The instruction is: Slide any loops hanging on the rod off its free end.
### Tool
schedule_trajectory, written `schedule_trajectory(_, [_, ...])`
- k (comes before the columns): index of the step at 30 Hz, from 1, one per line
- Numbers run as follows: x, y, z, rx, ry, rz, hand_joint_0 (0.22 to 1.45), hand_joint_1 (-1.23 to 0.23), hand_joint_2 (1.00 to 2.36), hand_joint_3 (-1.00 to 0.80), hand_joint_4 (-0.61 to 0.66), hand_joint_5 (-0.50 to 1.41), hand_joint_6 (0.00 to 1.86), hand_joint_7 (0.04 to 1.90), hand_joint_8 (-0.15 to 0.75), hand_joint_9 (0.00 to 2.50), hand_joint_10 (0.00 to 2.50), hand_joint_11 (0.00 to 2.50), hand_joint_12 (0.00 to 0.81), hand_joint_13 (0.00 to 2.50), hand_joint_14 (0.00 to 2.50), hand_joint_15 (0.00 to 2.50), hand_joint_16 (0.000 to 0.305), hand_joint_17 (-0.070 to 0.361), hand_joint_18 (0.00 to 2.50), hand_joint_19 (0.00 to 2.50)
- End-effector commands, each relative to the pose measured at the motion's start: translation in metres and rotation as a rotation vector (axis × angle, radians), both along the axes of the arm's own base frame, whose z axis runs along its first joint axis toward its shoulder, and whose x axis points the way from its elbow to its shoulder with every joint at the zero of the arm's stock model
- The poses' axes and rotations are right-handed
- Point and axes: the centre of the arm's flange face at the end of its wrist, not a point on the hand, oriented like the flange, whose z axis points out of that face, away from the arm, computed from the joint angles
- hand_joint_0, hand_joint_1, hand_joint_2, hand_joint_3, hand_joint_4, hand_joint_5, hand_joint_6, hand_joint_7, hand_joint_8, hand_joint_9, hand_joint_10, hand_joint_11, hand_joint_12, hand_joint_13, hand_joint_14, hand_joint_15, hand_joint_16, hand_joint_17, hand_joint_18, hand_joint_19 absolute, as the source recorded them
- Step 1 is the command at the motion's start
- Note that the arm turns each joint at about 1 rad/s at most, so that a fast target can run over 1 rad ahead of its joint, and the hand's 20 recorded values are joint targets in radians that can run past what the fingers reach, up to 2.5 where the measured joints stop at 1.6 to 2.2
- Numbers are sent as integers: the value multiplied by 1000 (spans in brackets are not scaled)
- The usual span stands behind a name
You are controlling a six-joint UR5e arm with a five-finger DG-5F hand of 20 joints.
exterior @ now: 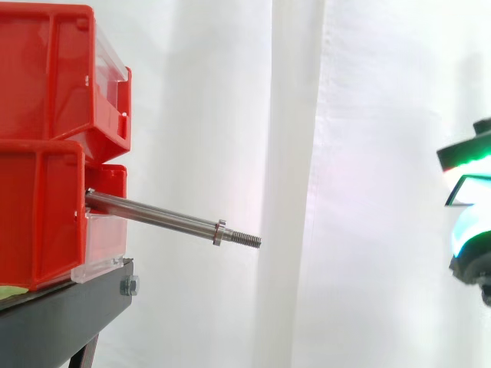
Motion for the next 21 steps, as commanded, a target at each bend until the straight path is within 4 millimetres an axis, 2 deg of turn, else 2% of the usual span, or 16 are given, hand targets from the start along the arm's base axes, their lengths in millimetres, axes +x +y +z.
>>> schedule_trajectory(1, [-8, -1, 14, -15, 5, 10, 605, -751, 1018, -114, -75, -146, 916, 1147, 304, 1027, 14, 472, 297, 958, 8, 215, 47, 106, 1002, 421])
schedule_trajectory(7, [-14, -1, 30, -132, -14, 88, 616, -755, 1018, -151, -84, -155, 919, 1135, 292, 1010, 15, 481, 285, 951, 8, 221, 45, 100, 982, 437])
schedule_trajectory(14, [-3, -5, 31, -283, -89, 131, 627, -748, 1019, -206, -91, -167, 917, 1111, 284, 1007, 15, 482, 279, 944, 8, 224, 43, 96, 974, 439])
schedule_trajectory(21, [5, -5, 28, -346, -147, 161, 635, -741, 1018, -245, -94, -174, 915, 1090, 281, 1024, 18, 489, 277, 947, 8, 220, 42, 96, 977, 438])
